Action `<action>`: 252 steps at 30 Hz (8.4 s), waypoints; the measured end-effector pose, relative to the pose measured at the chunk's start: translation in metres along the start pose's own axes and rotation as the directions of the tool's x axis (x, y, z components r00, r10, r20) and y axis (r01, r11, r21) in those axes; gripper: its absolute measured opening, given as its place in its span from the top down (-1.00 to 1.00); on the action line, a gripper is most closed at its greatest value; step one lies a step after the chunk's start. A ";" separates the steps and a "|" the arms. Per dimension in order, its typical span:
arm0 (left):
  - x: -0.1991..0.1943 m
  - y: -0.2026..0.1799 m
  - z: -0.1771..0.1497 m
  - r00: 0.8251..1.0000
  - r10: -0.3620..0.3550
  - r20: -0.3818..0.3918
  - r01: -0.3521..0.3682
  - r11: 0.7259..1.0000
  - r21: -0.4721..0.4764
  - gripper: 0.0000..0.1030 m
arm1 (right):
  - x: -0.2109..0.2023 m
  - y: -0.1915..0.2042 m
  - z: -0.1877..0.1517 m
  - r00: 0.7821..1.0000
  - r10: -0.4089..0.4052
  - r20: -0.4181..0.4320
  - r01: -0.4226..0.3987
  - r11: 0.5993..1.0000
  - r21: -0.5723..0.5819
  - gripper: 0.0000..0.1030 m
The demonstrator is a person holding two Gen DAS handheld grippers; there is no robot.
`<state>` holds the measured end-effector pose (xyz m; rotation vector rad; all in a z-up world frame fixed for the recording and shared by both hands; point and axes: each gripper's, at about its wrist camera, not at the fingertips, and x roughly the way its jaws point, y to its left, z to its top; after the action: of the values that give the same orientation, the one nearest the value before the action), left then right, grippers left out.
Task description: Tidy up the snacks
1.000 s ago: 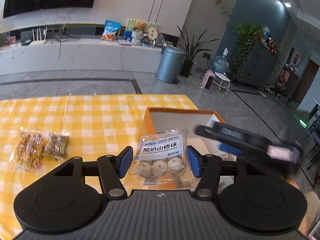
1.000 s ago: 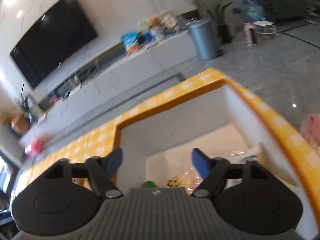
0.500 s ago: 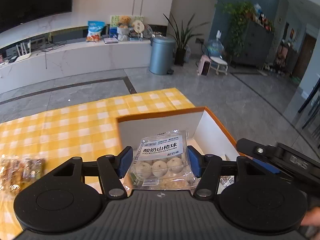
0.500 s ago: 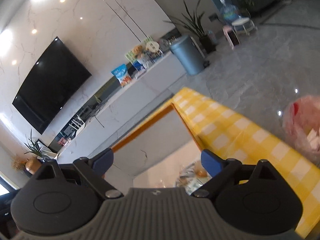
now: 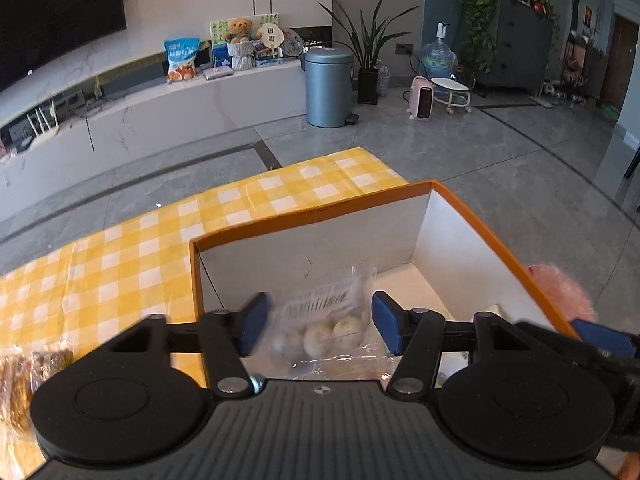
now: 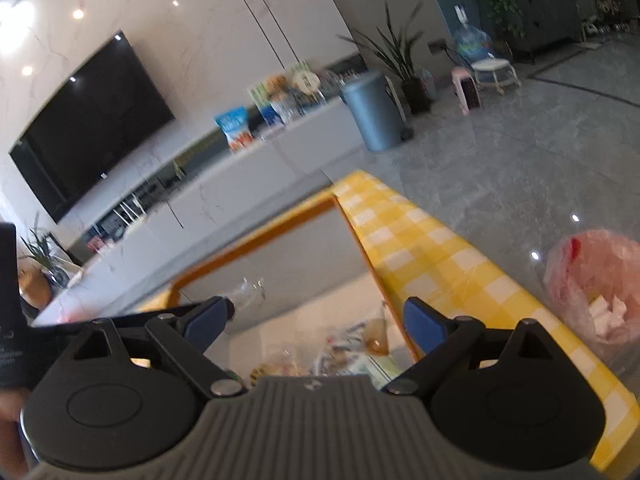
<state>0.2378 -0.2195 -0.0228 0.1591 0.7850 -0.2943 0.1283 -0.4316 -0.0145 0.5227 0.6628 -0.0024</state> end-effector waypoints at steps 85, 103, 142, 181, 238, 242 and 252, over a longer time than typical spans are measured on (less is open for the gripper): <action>-0.069 0.377 -0.172 0.977 0.145 -0.155 -0.209 0.777 -0.594 -0.74 | 0.220 0.326 -0.163 0.978 -0.003 -0.207 -0.092 0.889 -0.448 -0.59; -0.016 0.337 -0.118 0.975 0.086 -0.206 -0.173 0.875 -0.452 -0.75 | 0.179 0.301 -0.130 1.000 -0.011 0.021 0.018 0.921 -0.389 0.08; -0.118 0.289 -0.069 0.990 0.129 0.060 -0.094 0.910 -0.403 -0.87 | 0.079 0.306 -0.089 0.981 0.159 0.107 -0.119 0.945 -0.305 0.07; -0.034 0.051 -0.005 0.980 -0.166 0.113 0.181 0.972 -0.146 -0.98 | 0.014 0.057 0.041 0.973 -0.171 0.156 0.171 0.985 0.016 -0.45; -0.179 0.046 -0.129 0.975 0.036 0.221 -0.006 0.991 -0.134 -1.00 | -0.128 0.153 -0.129 0.986 -0.150 0.079 0.166 0.946 -0.279 -0.63; -0.179 0.046 -0.130 0.975 0.026 0.221 0.003 0.991 -0.133 -1.00 | -0.129 0.155 -0.130 0.985 -0.155 0.082 0.172 0.942 -0.288 -0.63; -0.181 0.046 -0.129 0.974 0.024 0.225 0.007 0.991 -0.136 -1.00 | -0.130 0.156 -0.131 0.981 -0.171 0.087 0.189 0.940 -0.282 -0.63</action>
<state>0.0445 -0.1077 0.0179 -0.0001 0.5758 -0.2446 -0.0254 -0.2556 0.0470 0.1769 0.6357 -0.0928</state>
